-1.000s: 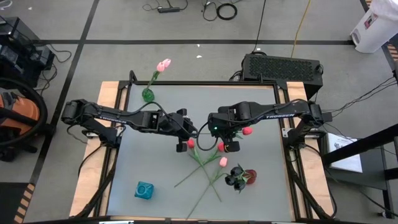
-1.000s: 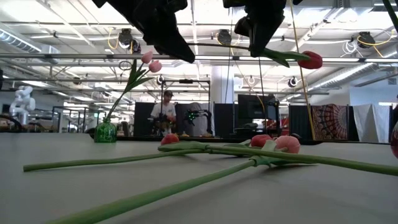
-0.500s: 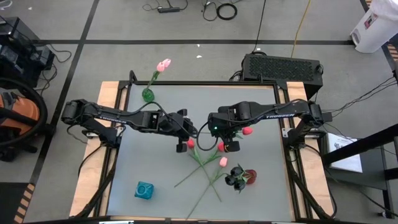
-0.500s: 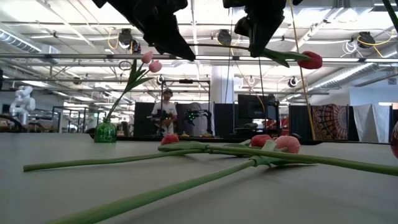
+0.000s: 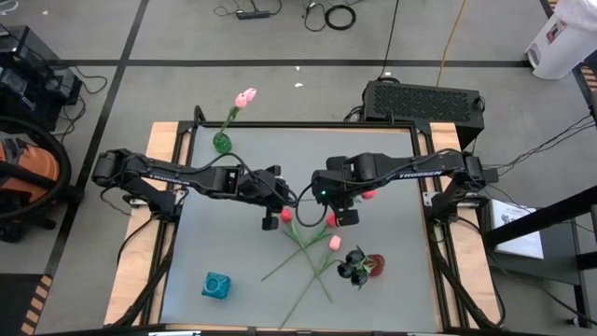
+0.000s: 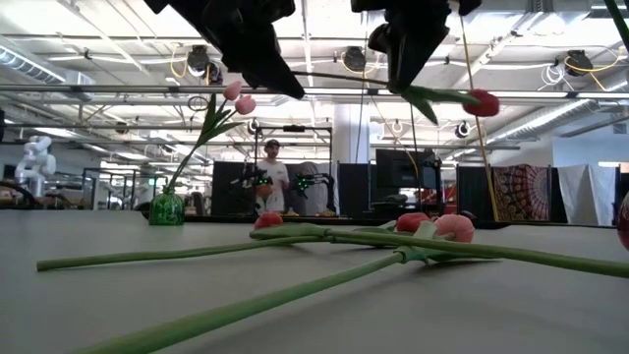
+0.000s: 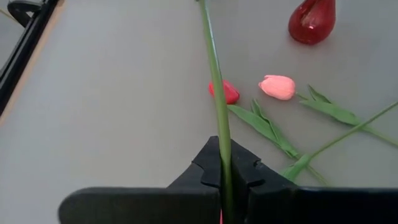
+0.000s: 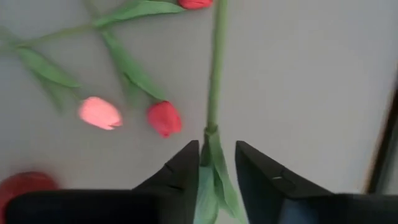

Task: Sort flowers into vase by color
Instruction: Put the right red flower into the blue vase

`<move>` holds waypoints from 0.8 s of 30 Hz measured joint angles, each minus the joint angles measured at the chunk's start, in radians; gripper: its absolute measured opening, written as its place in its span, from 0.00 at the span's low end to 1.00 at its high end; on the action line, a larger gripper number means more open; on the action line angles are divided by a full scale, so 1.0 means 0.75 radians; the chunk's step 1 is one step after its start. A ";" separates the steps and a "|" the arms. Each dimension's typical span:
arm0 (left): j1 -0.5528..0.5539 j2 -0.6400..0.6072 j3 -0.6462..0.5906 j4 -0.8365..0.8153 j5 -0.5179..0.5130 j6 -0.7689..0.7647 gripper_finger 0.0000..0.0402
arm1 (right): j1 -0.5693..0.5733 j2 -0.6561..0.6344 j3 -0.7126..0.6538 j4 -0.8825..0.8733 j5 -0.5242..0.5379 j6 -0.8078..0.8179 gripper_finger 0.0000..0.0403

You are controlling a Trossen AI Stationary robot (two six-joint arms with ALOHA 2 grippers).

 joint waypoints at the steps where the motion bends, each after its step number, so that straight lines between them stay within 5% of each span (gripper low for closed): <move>1: 0.000 0.000 0.000 -0.009 -0.001 0.000 0.00 | 0.000 -0.004 0.000 -0.002 0.018 0.000 0.27; 11: 0.000 -0.003 0.000 -0.051 -0.043 -0.001 0.00 | 0.001 -0.133 0.001 0.030 0.052 0.010 0.42; 24: 0.000 -0.128 -0.001 -0.031 -0.168 0.000 0.00 | 0.068 -0.485 0.001 0.140 0.083 0.076 0.43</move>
